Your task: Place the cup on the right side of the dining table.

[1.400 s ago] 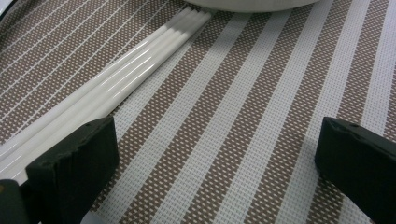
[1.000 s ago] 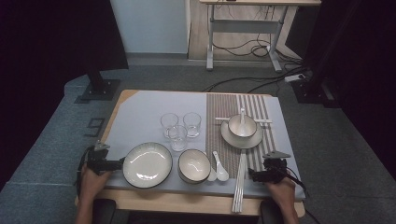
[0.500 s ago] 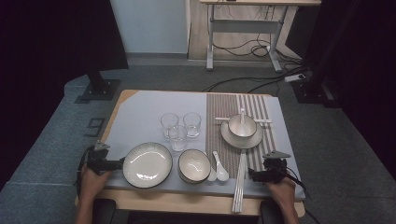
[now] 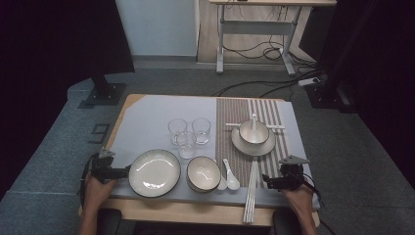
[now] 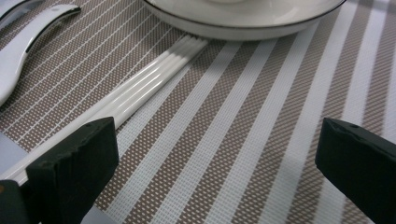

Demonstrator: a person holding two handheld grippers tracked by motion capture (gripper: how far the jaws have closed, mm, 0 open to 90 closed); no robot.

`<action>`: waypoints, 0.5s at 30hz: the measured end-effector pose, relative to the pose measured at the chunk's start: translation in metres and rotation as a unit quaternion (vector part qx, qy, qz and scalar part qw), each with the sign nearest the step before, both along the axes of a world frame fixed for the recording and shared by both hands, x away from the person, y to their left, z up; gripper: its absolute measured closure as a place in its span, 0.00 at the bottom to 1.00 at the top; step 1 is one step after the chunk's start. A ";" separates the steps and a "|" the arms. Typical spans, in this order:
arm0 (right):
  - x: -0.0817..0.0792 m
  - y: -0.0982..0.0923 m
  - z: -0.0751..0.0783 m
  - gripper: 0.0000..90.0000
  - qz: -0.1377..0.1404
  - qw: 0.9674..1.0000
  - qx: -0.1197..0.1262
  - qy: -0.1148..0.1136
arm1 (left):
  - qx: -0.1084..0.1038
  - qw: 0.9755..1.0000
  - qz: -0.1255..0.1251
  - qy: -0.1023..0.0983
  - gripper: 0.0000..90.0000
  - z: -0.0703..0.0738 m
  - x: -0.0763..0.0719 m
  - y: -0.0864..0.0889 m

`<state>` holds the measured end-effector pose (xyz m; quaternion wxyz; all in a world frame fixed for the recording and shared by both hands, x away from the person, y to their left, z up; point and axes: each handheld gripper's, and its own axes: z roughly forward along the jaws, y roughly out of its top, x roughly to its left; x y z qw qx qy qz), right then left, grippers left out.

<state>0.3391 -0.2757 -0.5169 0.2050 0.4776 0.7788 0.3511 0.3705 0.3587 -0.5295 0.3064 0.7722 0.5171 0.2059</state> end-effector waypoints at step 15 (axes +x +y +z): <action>0.010 0.009 0.039 0.00 0.029 0.999 0.014 -0.027 | 0.000 1.000 0.000 0.000 0.03 0.000 0.000 0.000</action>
